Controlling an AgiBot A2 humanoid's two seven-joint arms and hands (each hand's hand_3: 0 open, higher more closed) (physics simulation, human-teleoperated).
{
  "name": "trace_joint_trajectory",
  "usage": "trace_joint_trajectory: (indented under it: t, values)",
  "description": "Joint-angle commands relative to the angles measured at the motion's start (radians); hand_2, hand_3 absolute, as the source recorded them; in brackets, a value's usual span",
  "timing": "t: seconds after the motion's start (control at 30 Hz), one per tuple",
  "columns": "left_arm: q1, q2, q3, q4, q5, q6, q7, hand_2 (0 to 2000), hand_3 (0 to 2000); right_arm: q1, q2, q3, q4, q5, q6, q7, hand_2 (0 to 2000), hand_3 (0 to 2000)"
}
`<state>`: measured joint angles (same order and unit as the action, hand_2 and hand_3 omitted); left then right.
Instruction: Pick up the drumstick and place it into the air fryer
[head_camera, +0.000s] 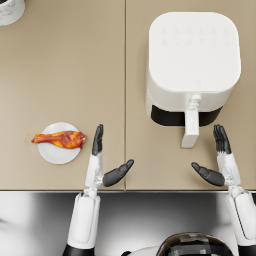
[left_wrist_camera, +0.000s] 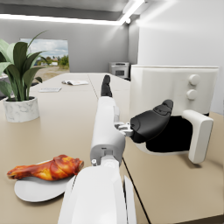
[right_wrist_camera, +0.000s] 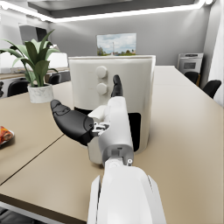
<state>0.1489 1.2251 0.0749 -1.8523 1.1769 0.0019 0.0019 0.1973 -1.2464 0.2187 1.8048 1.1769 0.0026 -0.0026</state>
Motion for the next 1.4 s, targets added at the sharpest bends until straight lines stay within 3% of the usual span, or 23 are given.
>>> trace_joint_trajectory:
  t: [0.03, 0.2, 0.6, 0.7, 0.83, 1.2, 1.4]
  values:
    - [-0.001, 0.002, -0.079, -0.028, 0.045, -0.001, -0.001, 0, 0, 0.033, -0.021, -0.002, -0.020, 0.045, -0.001, 0.001, 0, 0]
    - [0.014, 0.010, -0.173, -0.015, 0.268, -0.002, -0.002, 0, 0, 0.053, -0.045, 0.012, -0.053, 0.173, -0.002, 0.002, 0, 0]
    - [0.084, 0.002, -0.316, 0.084, 0.809, -0.002, -0.002, 0, 0, 0.037, -0.066, 0.004, -0.079, 0.202, -0.003, 0.003, 0, 0]
    - [0.102, -0.003, -0.341, 0.099, 0.945, -0.235, -0.146, 0, 0, 0.035, -0.073, 0.004, -0.082, 0.202, -0.003, 0.003, 0, 0]
    - [0.127, -0.009, -0.348, 0.123, 1.127, -0.360, -0.217, 0, 0, 0.032, -0.081, 0.001, -0.084, 0.202, -0.003, 0.003, 0, 0]
    - [0.151, -0.006, -0.306, 0.218, 1.627, -0.415, -0.245, 0, 0, 0.030, -0.103, -0.024, -0.088, 0.202, -0.003, 0.003, 0, 0]
    - [0.207, -0.009, -0.290, 0.338, 1.727, -0.418, -0.244, 0, 0, 0.022, -0.112, -0.030, -0.097, 0.202, -0.003, 0.003, 0, 0]
